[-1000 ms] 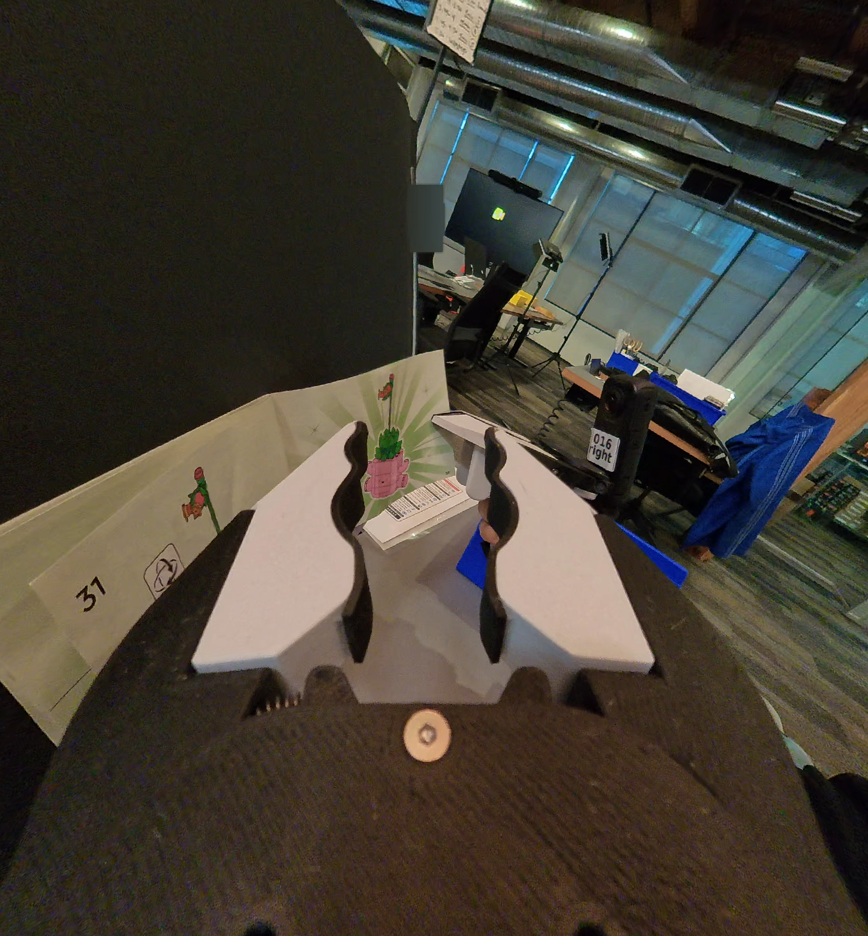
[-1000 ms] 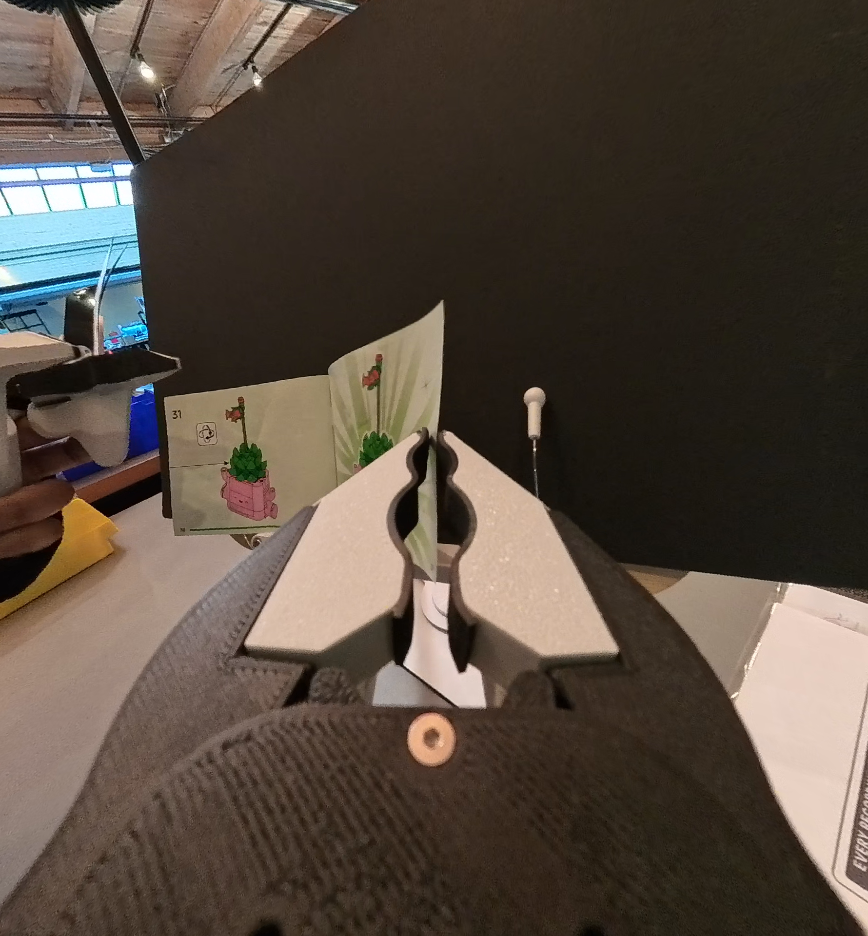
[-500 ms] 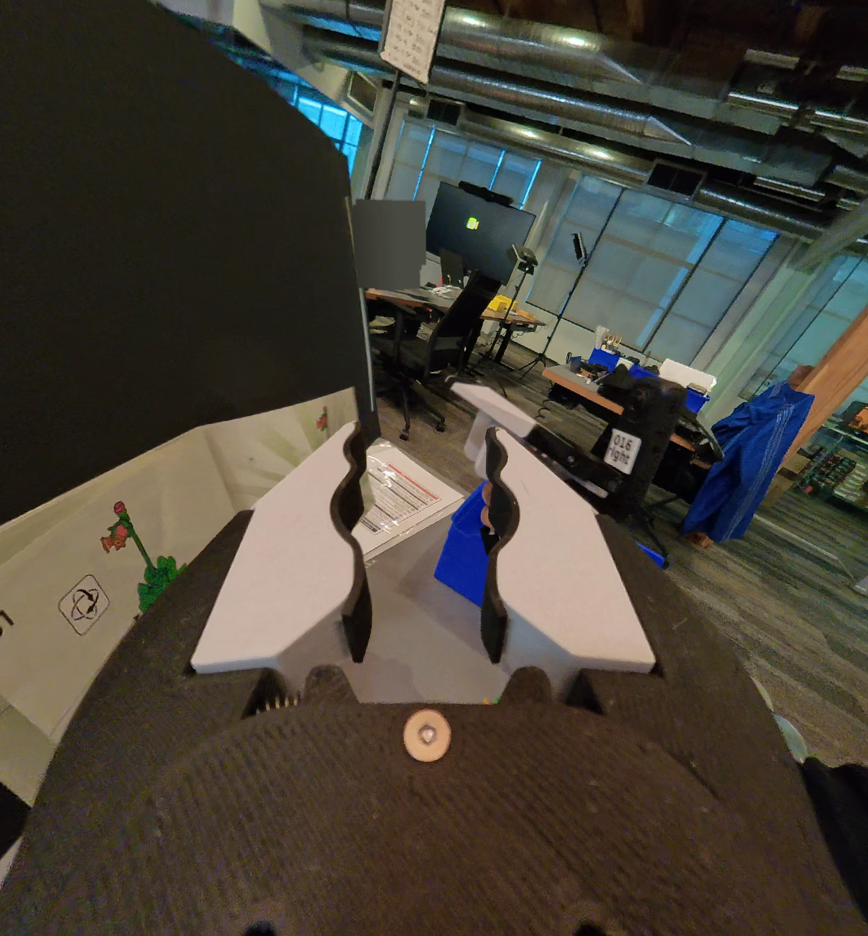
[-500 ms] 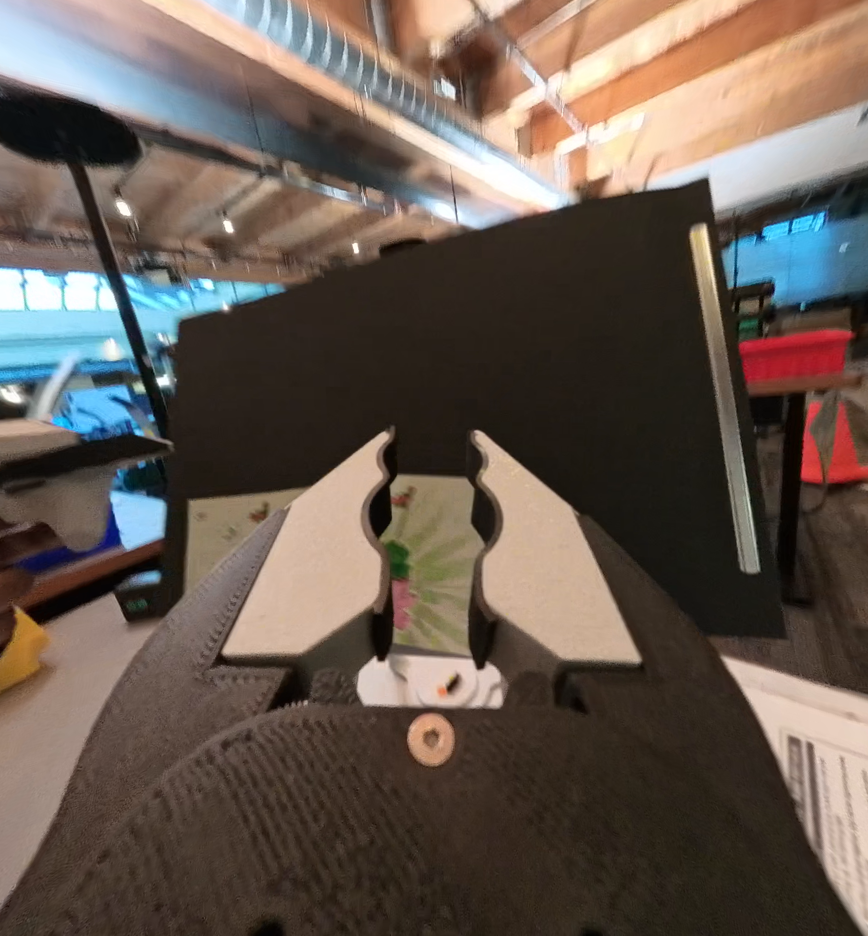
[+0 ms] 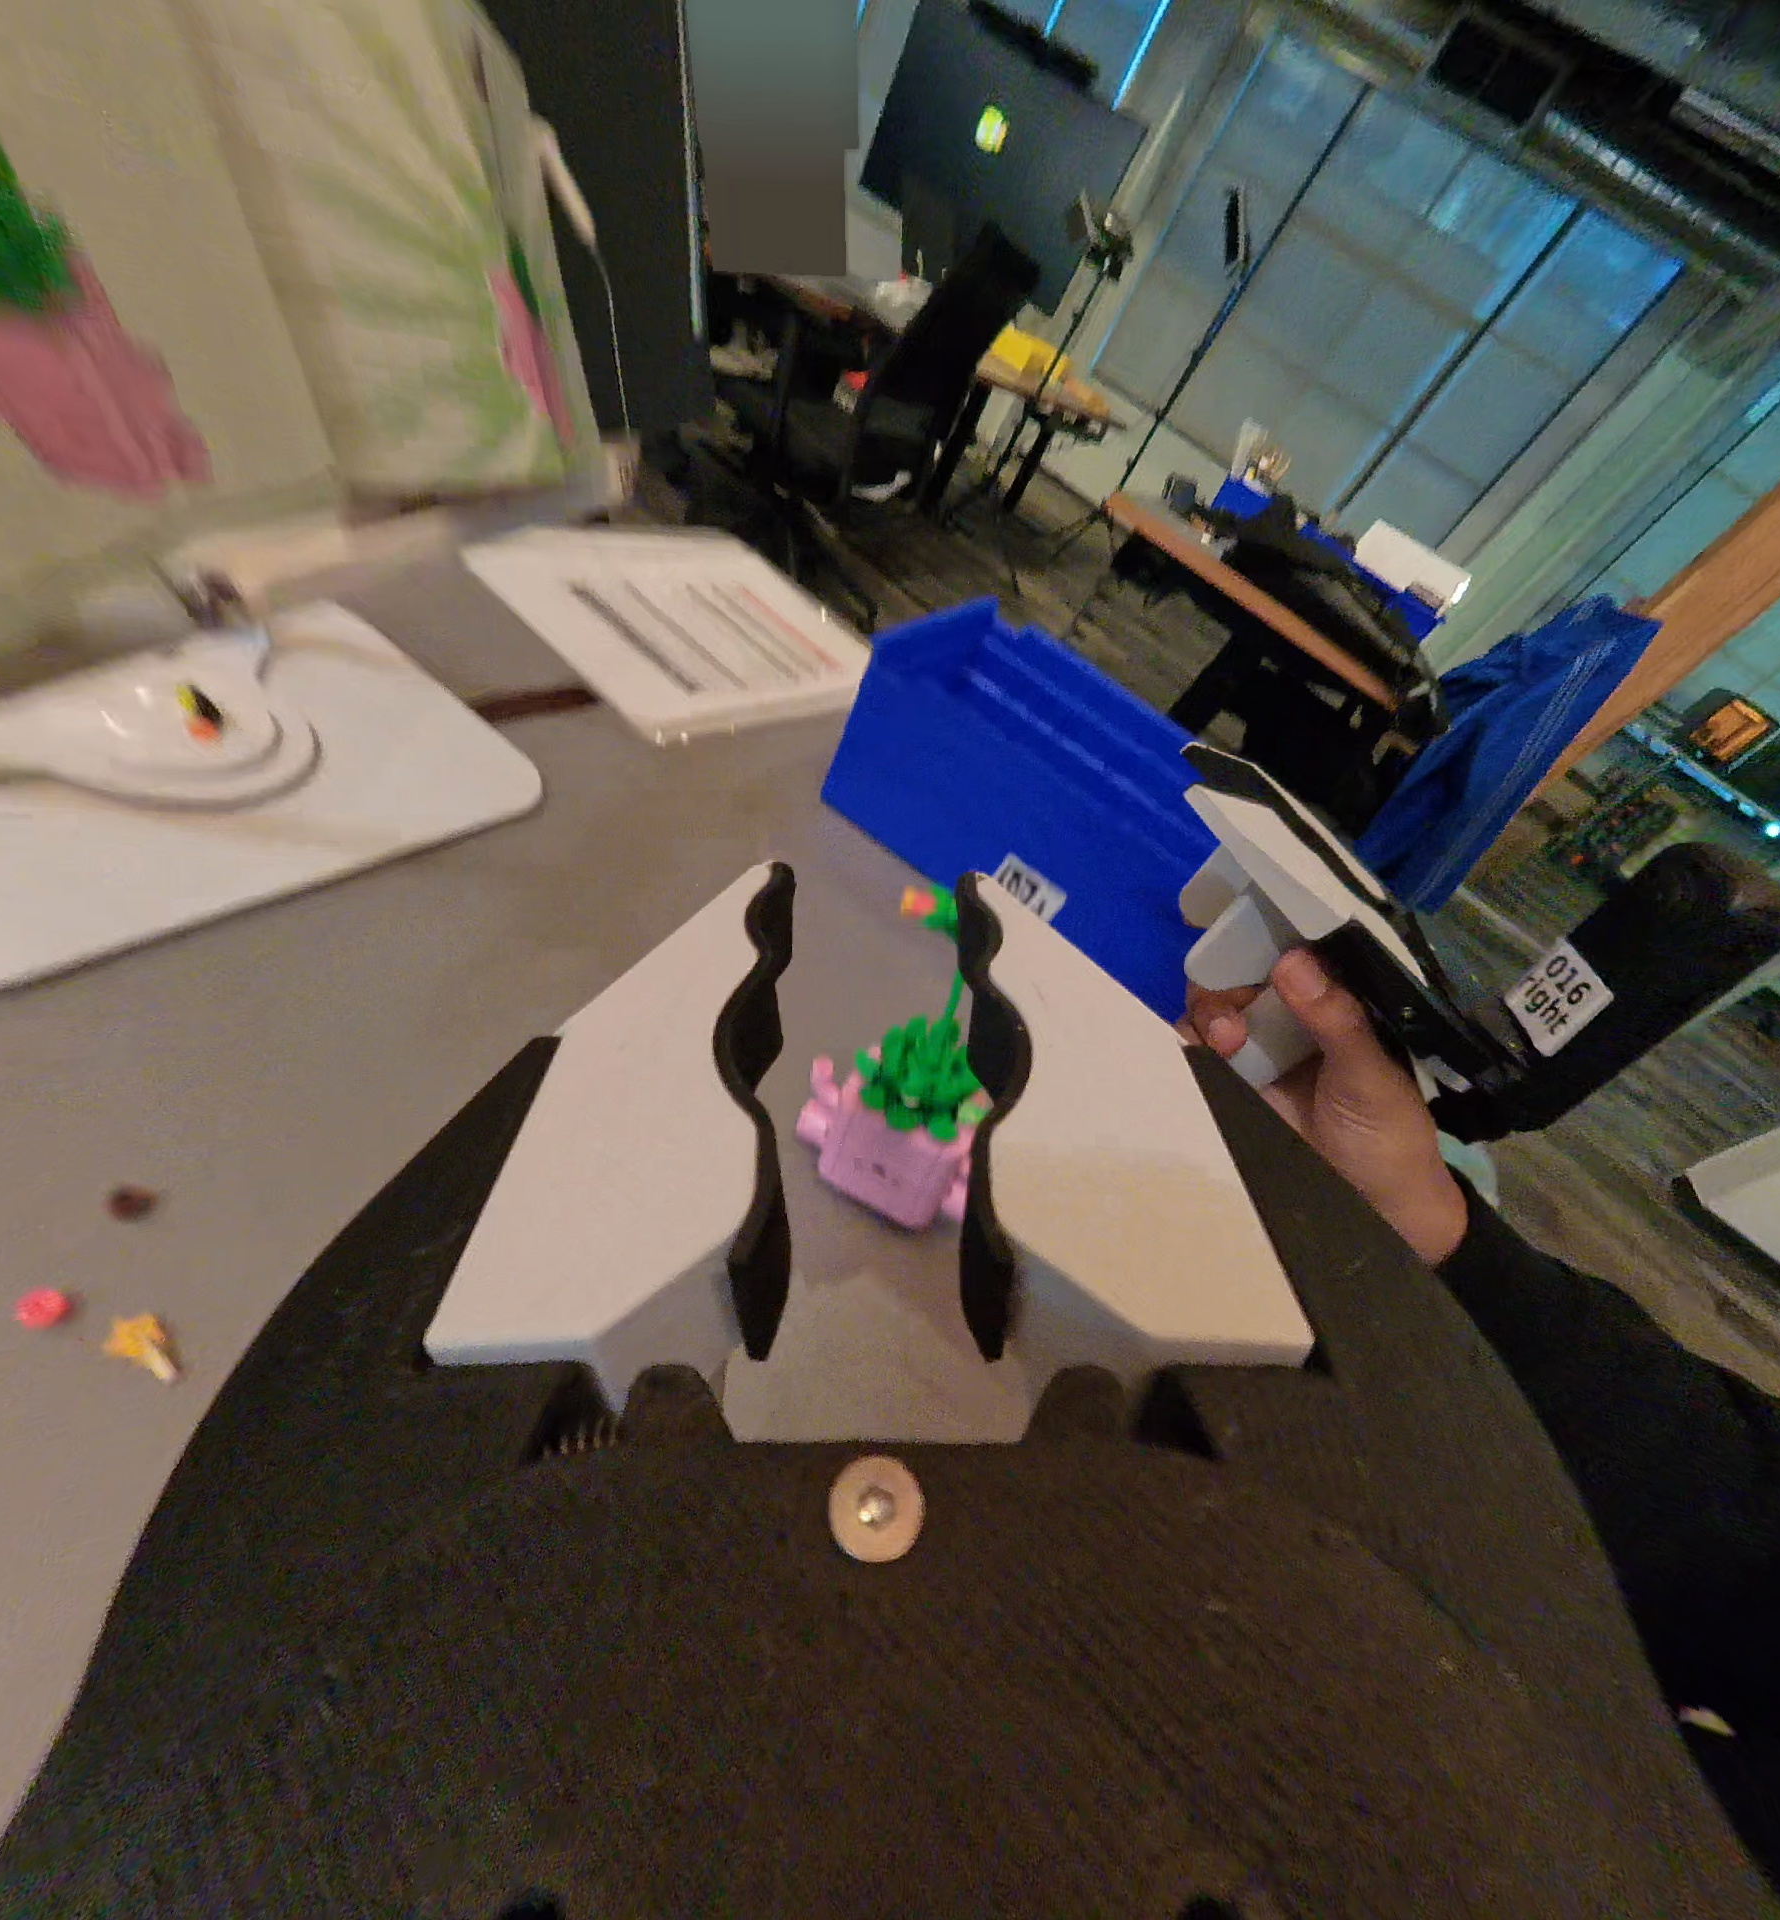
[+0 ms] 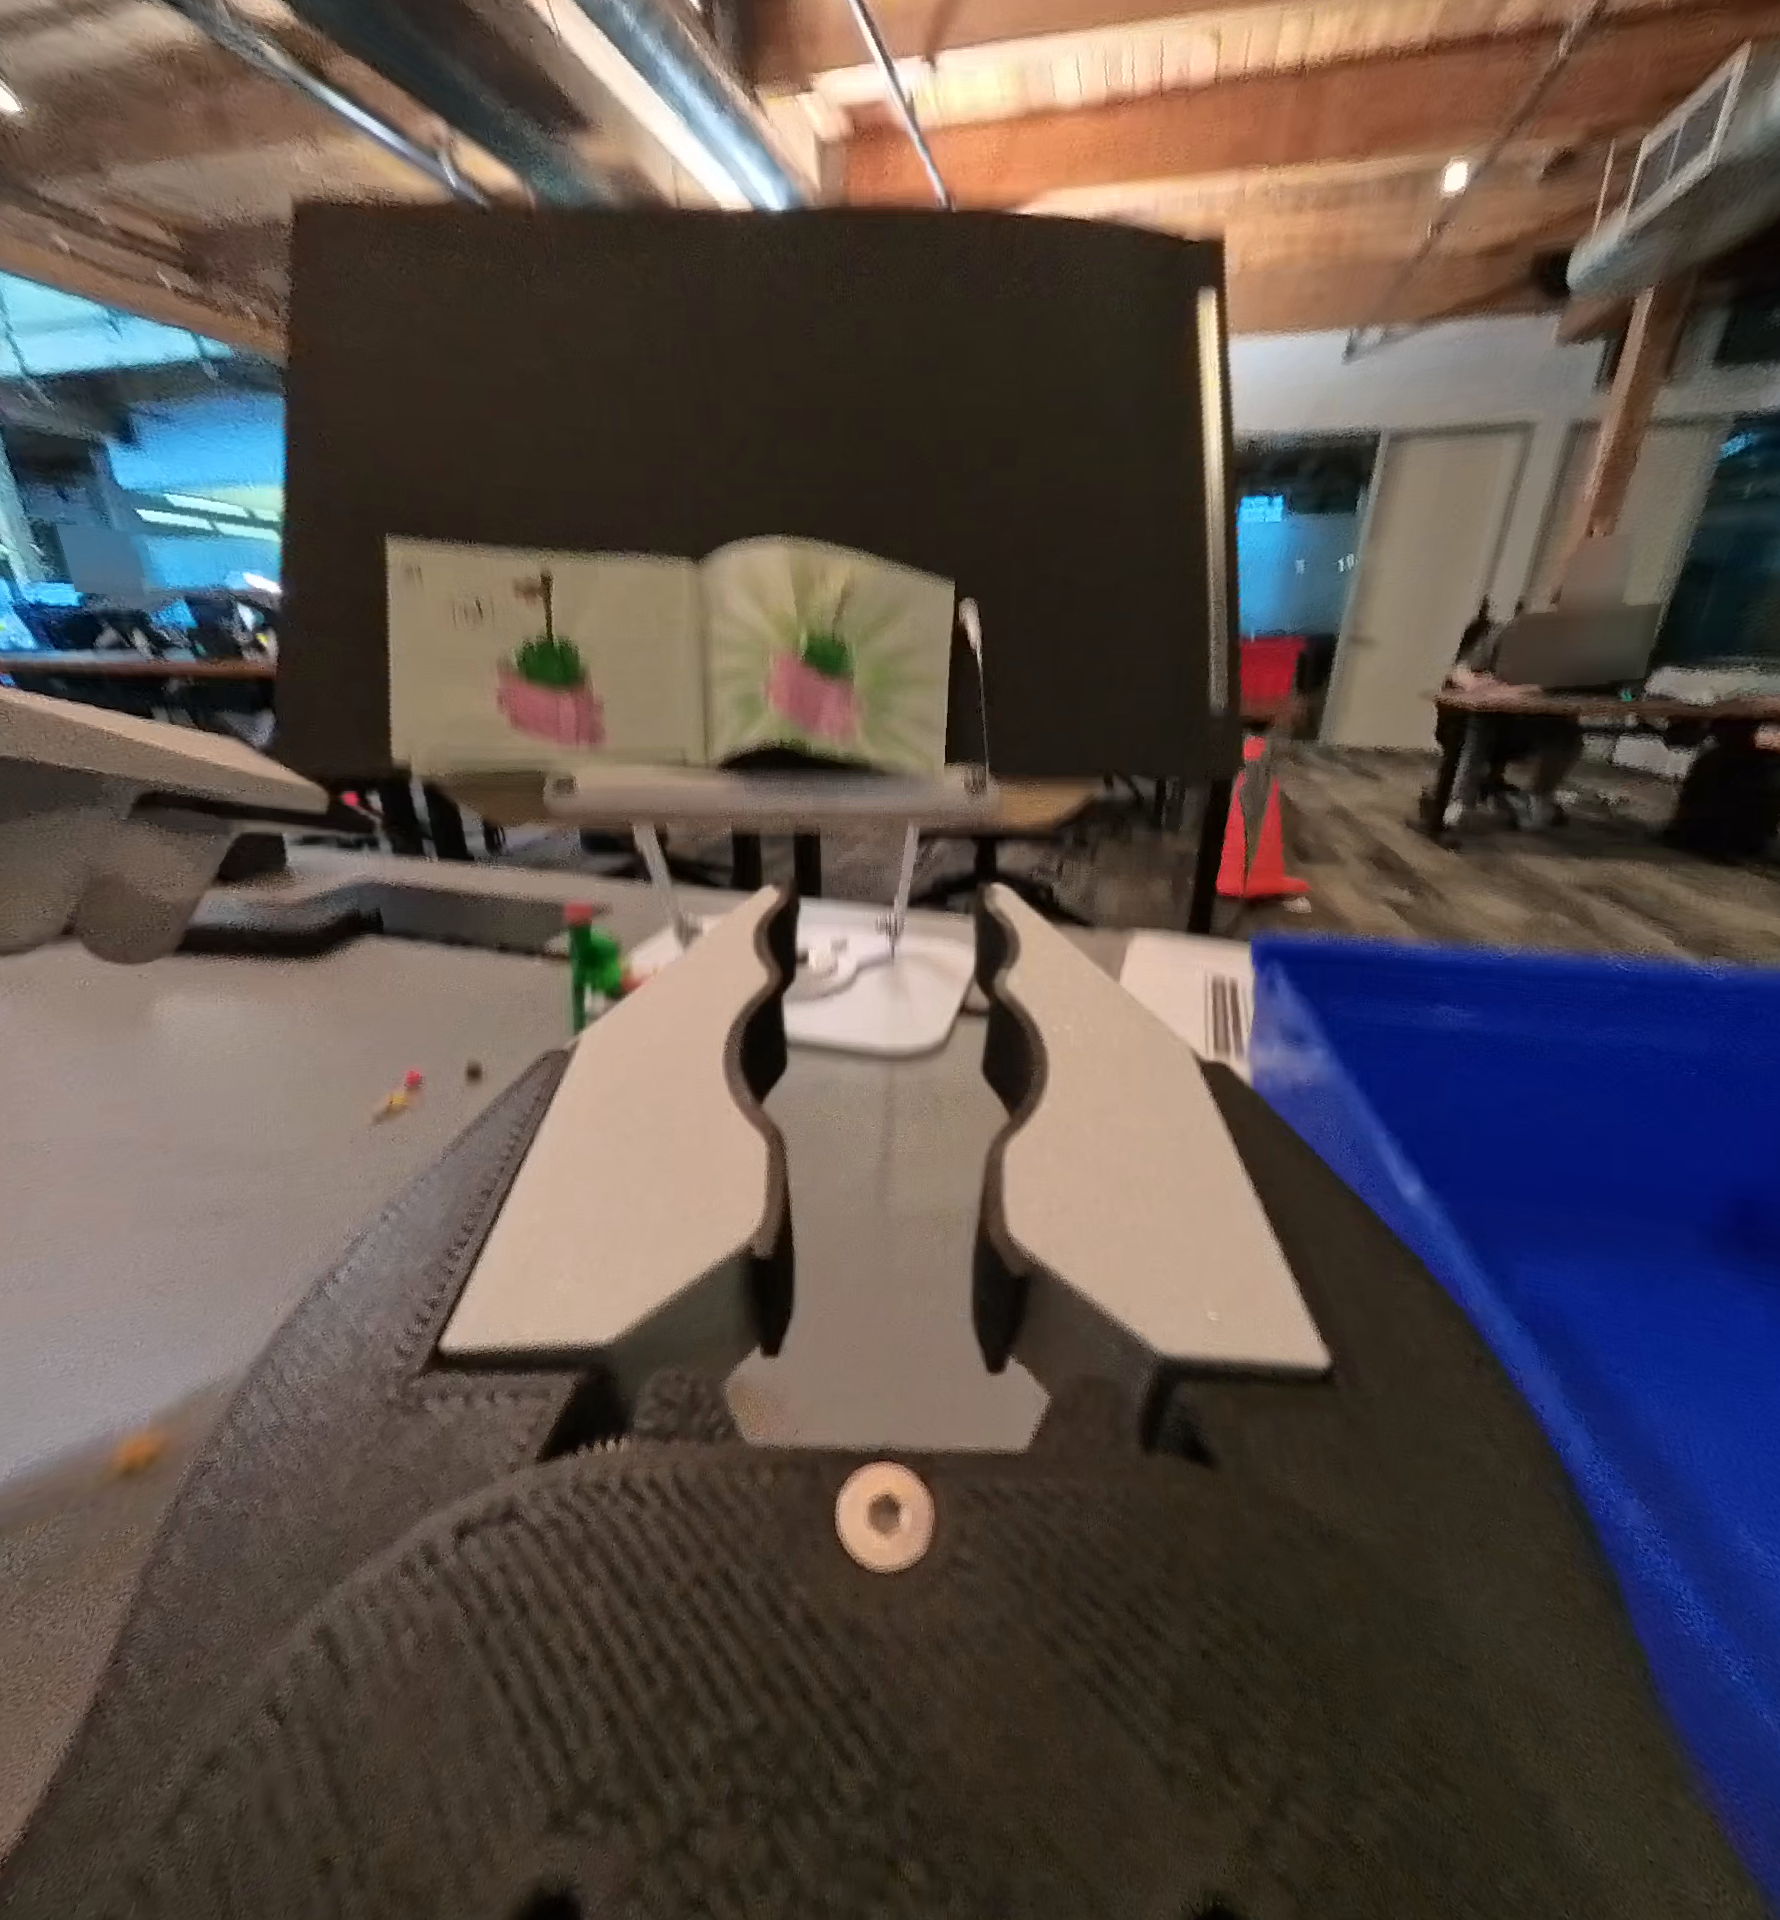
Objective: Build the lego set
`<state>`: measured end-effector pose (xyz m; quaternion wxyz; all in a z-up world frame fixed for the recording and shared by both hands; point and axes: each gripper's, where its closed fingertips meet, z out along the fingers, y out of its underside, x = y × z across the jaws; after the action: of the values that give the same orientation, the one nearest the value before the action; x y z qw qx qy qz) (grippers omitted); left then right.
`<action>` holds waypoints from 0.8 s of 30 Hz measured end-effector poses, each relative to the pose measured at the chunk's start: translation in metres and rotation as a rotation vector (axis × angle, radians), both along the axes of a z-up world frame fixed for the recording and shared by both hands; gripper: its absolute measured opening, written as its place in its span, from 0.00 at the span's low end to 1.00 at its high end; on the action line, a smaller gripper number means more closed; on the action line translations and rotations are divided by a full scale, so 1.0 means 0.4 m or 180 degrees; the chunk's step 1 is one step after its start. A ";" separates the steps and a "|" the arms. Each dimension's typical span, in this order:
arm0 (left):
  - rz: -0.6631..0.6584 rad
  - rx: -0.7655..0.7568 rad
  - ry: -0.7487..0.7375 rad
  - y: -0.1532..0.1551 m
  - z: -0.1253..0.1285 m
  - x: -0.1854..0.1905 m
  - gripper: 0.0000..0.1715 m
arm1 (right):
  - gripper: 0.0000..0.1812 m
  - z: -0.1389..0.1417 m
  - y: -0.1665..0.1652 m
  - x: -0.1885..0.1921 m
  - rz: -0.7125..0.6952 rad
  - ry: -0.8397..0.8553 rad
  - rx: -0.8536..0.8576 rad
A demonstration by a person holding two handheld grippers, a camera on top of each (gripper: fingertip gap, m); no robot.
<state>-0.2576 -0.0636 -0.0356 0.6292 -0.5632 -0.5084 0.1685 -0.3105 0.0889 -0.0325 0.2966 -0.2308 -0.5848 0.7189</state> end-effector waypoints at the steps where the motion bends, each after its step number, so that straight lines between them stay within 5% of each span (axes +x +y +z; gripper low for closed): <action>1: -0.0032 -0.0053 -0.0057 0.018 -0.039 0.005 0.18 | 0.20 -0.043 0.004 0.014 -0.0017 -0.0107 0.0053; 4: -0.0061 -0.0325 -0.0181 0.055 -0.155 0.011 0.18 | 0.23 -0.131 -0.040 0.084 0.0284 -0.0356 0.0336; 7: -0.0120 -0.0413 -0.0367 0.077 -0.231 0.012 0.16 | 0.25 -0.145 -0.075 0.137 0.0328 -0.0283 0.0575; 15: -0.0130 -0.0592 -0.0315 0.082 -0.238 0.018 0.16 | 0.40 -0.203 -0.095 0.109 0.0041 -0.0794 0.0871; 24: -0.0021 -0.0505 -0.0510 0.058 -0.266 0.016 0.15 | 0.41 -0.244 -0.129 0.135 0.0152 -0.0868 0.1283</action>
<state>-0.2511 -0.0402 -0.1421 0.5405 -0.6246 -0.5402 0.1606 -0.2566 0.0375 -0.1300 0.2379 -0.2480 -0.7563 0.5567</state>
